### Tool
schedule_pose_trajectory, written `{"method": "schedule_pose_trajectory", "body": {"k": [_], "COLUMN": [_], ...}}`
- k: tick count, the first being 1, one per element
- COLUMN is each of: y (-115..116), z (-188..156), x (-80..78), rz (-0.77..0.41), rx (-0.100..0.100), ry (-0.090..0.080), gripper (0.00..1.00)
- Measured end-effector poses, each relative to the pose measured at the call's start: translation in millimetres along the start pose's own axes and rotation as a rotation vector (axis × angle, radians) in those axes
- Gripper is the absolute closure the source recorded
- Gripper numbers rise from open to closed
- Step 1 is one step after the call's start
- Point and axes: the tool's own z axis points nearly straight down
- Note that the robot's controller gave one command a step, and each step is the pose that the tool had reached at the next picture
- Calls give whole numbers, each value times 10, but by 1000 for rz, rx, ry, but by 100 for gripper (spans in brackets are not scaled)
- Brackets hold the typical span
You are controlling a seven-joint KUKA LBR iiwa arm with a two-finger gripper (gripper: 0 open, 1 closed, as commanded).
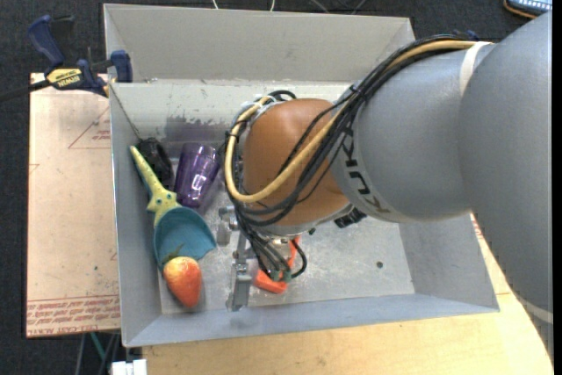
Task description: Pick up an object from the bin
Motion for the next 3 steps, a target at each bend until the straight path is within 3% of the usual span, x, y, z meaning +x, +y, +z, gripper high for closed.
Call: {"method": "schedule_pose_trajectory", "body": {"k": [1,2,3], "y": [-11,466,615], "z": [-44,626,510], "x": [-21,-88,-64], "rz": [5,-623,-375], "rx": [-2,0,-2], "ry": [-7,-17,-11], "gripper": [0,0,0]}}
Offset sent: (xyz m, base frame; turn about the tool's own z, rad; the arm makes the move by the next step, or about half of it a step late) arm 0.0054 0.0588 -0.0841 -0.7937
